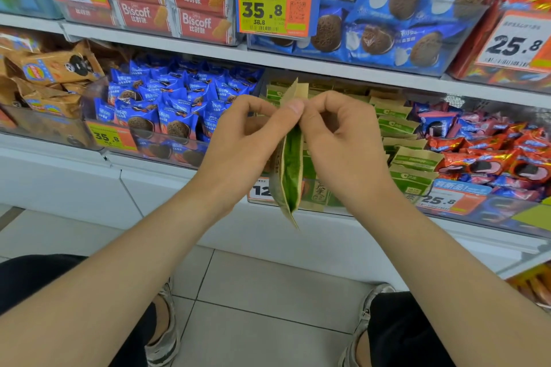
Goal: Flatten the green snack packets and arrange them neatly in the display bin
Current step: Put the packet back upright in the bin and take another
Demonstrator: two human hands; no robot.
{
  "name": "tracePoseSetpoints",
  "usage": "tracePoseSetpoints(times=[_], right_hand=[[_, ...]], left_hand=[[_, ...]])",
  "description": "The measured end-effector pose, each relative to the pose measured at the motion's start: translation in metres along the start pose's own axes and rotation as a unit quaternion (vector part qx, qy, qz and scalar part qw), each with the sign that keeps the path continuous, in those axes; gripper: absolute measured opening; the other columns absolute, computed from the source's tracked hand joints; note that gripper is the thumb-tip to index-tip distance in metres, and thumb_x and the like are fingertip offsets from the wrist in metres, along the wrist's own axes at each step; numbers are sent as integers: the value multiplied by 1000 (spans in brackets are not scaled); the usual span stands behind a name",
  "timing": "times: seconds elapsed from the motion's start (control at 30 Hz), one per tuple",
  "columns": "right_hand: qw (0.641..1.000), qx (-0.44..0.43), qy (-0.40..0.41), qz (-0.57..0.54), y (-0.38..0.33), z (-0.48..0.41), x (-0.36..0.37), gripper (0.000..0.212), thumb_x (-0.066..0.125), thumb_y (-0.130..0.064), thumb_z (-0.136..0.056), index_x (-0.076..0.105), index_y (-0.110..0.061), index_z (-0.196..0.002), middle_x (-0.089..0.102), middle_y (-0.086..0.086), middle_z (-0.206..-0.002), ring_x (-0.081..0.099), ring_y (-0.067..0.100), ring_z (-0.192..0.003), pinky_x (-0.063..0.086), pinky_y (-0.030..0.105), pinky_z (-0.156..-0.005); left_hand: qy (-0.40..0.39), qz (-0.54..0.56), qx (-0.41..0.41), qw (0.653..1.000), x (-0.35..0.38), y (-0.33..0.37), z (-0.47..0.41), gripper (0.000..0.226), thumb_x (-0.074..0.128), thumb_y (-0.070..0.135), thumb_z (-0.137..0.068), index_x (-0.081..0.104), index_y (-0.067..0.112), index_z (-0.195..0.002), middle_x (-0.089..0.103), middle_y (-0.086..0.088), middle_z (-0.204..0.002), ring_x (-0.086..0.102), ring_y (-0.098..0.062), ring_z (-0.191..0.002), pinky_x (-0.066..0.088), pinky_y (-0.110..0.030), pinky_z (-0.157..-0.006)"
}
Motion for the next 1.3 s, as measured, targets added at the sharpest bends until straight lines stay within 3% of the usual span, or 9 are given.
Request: tracePoseSetpoints(times=[0.2,0.33,0.47,0.63,0.77,0.83,0.93,1.1,1.3], right_hand=[[999,53,-1,-4,8,-2,-2,40,61,-26,-107,58,-12,-70,42,-15,-52,37,5,-55,34,31,-61],[994,82,-8,-78,10,2,-1,35,66,-27,-106,70,1,-86,62,19,-70,52,16,-65,48,44,-66],[979,157,-89,-91,1,9,1,19,78,-26,-96,72,-9,-103,76,10,-90,69,6,-69,55,21,-62],[932,274,-209,-109,7,19,6,42,84,-43,-87,60,-32,-121,80,11,-106,79,30,-96,63,43,-78],[955,253,-84,-131,7,16,4,39,75,-48,-95,58,-15,-104,77,7,-94,78,24,-80,59,33,-59],[978,191,-35,-73,9,13,2,42,67,-54,-99,57,-14,-91,61,-2,-73,60,14,-62,46,29,-59],[990,138,-17,-27,14,11,-1,51,56,-53,-105,59,-3,-94,52,-2,-65,46,11,-58,41,33,-60],[992,117,-6,-50,18,10,-4,58,56,-57,-104,61,-1,-90,60,25,-74,53,31,-62,52,58,-63],[984,142,-30,-107,24,10,-7,62,65,-50,-103,65,11,-89,67,39,-89,64,59,-87,59,66,-78]], left_hand=[[-69,-74,82,991,0,-5,-2,29,53,24,-112,60,0,-98,55,-34,-86,51,-25,-74,48,-33,-64],[-67,-81,77,991,-3,-7,-5,27,51,25,-113,62,4,-100,60,-32,-90,58,-27,-76,58,-43,-69],[-13,-63,55,996,-7,-10,-6,28,50,28,-113,64,13,-93,62,-29,-91,61,-36,-79,59,-69,-78],[37,51,-27,998,-10,-13,-9,29,48,27,-114,64,2,-107,71,-10,-91,69,-16,-75,62,-34,-61],[13,66,-37,997,-5,-12,-7,45,55,32,-111,57,-13,-113,77,-12,-105,77,-25,-99,66,-41,-80],[-10,42,-30,999,0,-13,-3,44,61,34,-108,65,-9,-99,74,-22,-104,75,-32,-108,66,-46,-86],[-30,28,-16,999,8,-15,4,42,70,35,-102,68,-4,-84,72,-23,-99,75,-31,-107,66,-43,-86],[-53,7,1,999,8,-14,6,23,75,21,-99,76,7,-80,76,-5,-88,76,-18,-93,65,-39,-89],[-67,-27,8,997,4,-14,6,22,64,12,-106,72,7,-86,78,-9,-91,78,-14,-90,65,-31,-82]])
Point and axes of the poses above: each hand's wrist, its own z-axis away from the middle knuckle, its own x-axis out of the palm, y = z × x, the point moved 3 cm from there along -z, towards the middle knuckle
